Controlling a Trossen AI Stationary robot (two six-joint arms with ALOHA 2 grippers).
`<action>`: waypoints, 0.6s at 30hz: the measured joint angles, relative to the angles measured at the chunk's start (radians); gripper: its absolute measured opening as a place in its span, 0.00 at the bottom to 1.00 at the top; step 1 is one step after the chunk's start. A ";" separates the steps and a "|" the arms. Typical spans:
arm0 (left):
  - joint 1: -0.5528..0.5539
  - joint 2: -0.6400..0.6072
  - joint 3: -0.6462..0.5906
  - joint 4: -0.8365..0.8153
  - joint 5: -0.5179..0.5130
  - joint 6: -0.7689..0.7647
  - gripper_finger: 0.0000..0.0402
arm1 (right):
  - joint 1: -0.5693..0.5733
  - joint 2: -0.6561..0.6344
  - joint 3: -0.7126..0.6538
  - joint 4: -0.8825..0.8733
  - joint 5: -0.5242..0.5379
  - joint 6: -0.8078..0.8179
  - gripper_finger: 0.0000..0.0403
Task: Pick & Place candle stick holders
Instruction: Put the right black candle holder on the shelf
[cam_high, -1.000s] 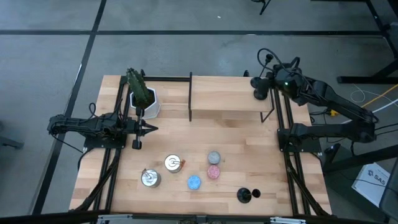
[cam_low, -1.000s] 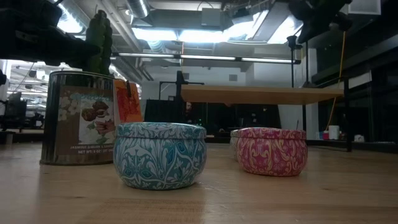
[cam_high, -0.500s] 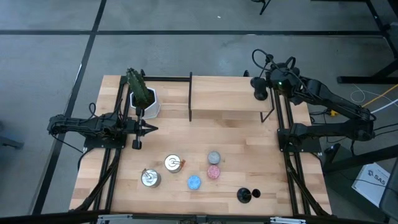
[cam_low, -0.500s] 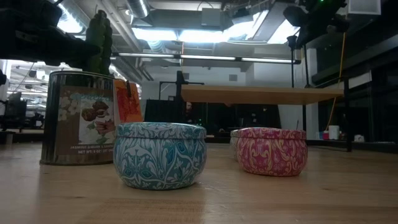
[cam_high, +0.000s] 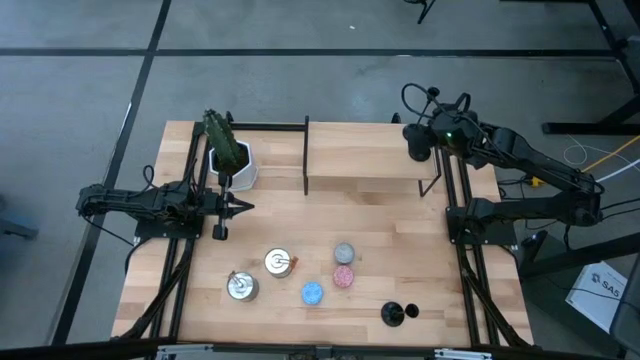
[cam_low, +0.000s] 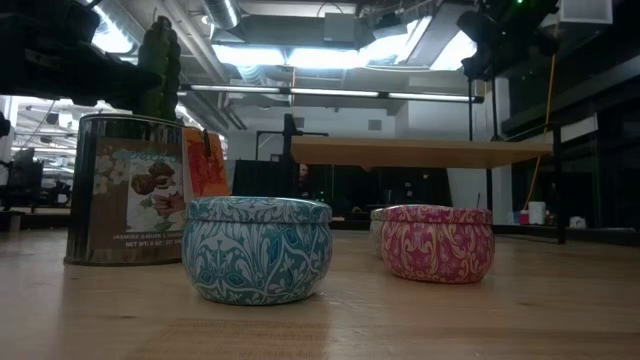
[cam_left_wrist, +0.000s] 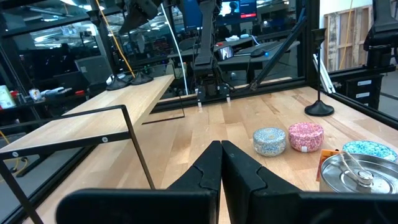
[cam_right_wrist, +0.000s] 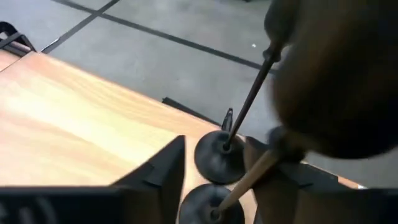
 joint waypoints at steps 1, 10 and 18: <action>0.000 0.000 0.000 0.000 0.000 0.000 0.01 | 0.000 -0.001 0.000 -0.004 -0.007 0.004 0.46; 0.000 0.000 0.000 0.000 0.000 0.000 0.01 | 0.000 -0.002 0.000 -0.053 -0.151 0.010 0.76; 0.000 0.000 0.000 0.000 0.000 0.000 0.01 | 0.000 -0.004 0.000 -0.109 -0.203 -0.030 0.81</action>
